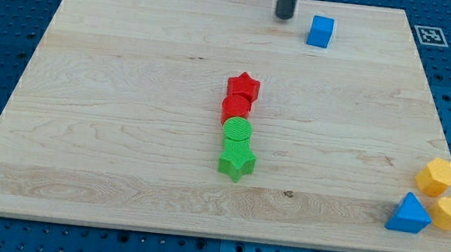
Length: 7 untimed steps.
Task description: Move the blue cube towards the center right of the board
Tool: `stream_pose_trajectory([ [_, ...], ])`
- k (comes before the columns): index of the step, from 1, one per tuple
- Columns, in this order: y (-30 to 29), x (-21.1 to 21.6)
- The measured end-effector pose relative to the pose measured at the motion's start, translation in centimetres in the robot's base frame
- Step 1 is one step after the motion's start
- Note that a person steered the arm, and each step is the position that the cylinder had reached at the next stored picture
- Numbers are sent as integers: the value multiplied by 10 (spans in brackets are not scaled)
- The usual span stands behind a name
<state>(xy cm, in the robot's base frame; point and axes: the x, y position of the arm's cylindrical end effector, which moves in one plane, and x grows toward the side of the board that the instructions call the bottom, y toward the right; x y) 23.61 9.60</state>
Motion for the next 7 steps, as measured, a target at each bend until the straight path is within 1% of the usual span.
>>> stream_pose_trajectory([
  [1, 21, 0],
  [2, 37, 16],
  [3, 41, 35],
  [4, 41, 47],
  [6, 11, 48],
  [7, 18, 65],
])
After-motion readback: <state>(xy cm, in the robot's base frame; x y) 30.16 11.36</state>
